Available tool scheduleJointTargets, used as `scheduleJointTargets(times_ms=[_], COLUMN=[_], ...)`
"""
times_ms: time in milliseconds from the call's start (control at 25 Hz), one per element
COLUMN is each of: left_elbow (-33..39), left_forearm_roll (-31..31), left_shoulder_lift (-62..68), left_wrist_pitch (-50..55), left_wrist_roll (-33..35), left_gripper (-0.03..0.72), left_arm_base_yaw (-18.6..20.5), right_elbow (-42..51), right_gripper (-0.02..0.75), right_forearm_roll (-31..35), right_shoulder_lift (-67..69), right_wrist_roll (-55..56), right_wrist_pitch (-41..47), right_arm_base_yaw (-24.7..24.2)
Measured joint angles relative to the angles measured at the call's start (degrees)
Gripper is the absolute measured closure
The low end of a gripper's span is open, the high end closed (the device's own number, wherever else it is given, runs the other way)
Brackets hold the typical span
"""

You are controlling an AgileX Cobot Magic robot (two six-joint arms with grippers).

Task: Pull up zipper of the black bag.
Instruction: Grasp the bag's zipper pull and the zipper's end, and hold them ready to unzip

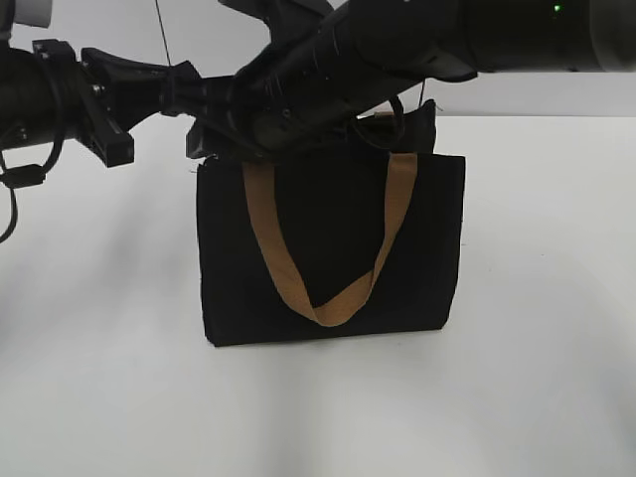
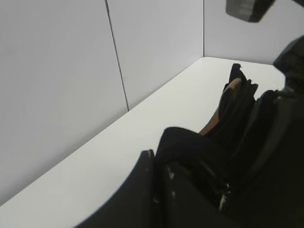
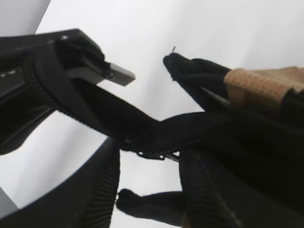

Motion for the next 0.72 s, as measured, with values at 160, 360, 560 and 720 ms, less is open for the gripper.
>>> scheduleJointTargets(times_ms=[160, 360, 560, 720], left_elbow=[0.00, 0.00, 0.00, 0.00], left_forearm_roll=[-0.55, -3.55, -4.36, -4.65], left_shoulder_lift=[0.00, 0.00, 0.00, 0.00], left_wrist_pitch=[-0.90, -2.21, -2.96, -3.85], left_wrist_roll=[0.00, 0.00, 0.00, 0.00], left_gripper=[0.696, 0.696, 0.696, 0.696], left_arm_base_yaw=[0.00, 0.00, 0.00, 0.00], right_elbow=[0.00, 0.00, 0.00, 0.00], right_gripper=[0.414, 0.414, 0.421, 0.585], right_forearm_roll=[-0.62, -0.69, -0.81, -1.24], right_shoulder_lift=[0.00, 0.00, 0.00, 0.00], right_wrist_roll=[0.00, 0.00, 0.00, 0.00], right_wrist_pitch=[-0.04, -0.04, -0.29, -0.40], right_arm_base_yaw=[0.00, 0.00, 0.05, 0.05])
